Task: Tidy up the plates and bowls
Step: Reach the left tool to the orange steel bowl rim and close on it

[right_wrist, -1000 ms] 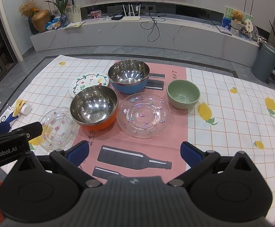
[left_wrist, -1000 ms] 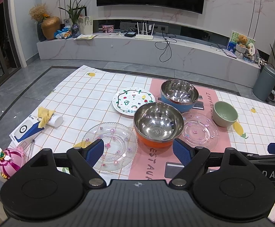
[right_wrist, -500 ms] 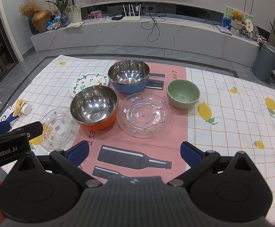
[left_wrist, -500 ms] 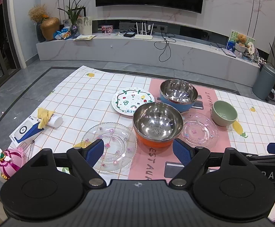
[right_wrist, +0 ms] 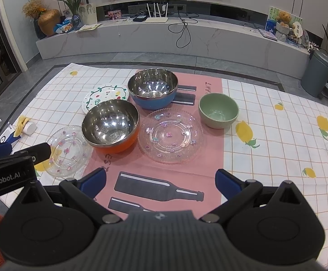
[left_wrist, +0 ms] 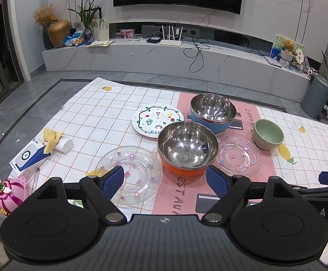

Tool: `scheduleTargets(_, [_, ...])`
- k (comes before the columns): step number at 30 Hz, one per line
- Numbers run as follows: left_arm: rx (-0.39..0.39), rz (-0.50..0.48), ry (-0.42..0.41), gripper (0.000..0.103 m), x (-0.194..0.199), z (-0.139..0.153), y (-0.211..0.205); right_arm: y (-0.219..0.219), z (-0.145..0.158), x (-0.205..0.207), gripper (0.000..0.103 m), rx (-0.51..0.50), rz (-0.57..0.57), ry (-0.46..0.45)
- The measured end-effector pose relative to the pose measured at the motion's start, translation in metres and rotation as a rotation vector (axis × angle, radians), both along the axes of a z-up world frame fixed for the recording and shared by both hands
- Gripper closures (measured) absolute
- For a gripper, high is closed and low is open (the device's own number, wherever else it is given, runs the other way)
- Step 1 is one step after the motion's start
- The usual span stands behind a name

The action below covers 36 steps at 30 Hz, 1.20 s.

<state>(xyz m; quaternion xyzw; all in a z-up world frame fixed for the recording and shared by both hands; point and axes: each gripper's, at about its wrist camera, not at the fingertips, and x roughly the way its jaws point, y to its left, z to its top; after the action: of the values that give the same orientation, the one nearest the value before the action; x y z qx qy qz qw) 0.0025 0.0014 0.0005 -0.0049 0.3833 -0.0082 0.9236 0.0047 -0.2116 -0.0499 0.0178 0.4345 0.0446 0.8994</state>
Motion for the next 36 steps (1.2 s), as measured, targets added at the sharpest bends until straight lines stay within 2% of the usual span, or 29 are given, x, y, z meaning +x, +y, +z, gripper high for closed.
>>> scheduleTargets(3, [-0.023,0.001,-0.023,0.007,0.002,-0.001,0.003,-0.003,-0.003,-0.002,0.002,-0.005,-0.023,-0.037])
scheduleTargets(6, [-0.065,0.011,-0.065,0.010,0.004,-0.002,0.006,-0.007,-0.007,-0.006,0.003,-0.010,-0.078,-0.131])
scheduleTargets(8, [-0.088,0.012,-0.095,0.011,0.005,-0.002,0.007,-0.009,-0.010,-0.007,0.003,0.011,-0.103,-0.187])
scheduleTargets(10, [-0.112,0.006,-0.111,0.011,0.008,-0.002,0.007,-0.009,-0.013,-0.003,0.003,0.033,-0.110,-0.201])
scheduleTargets(21, [-0.176,0.104,-0.085,0.011,0.044,-0.021,0.033,0.009,-0.032,0.035,0.003,0.106,-0.107,-0.144])
scheduleTargets(25, [-0.202,0.122,-0.038,0.011,0.061,-0.029,0.043,0.019,-0.040,0.060,0.003,0.105,-0.093,-0.080])
scheduleTargets(30, [-0.186,0.131,0.007,0.016,0.082,-0.043,0.048,0.024,-0.051,0.085,0.003,0.140,-0.086,-0.046])
scheduleTargets(31, [-0.190,0.125,0.011,0.018,0.086,-0.046,0.048,0.024,-0.054,0.089,0.004,0.149,-0.084,-0.039])
scheduleTargets(34, [-0.220,0.114,0.018,0.023,0.098,-0.057,0.048,0.024,-0.063,0.105,0.018,0.172,-0.087,0.000])
scheduleTargets(36, [-0.239,0.107,0.011,0.028,0.104,-0.065,0.047,0.024,-0.070,0.117,0.019,0.191,-0.093,0.027])
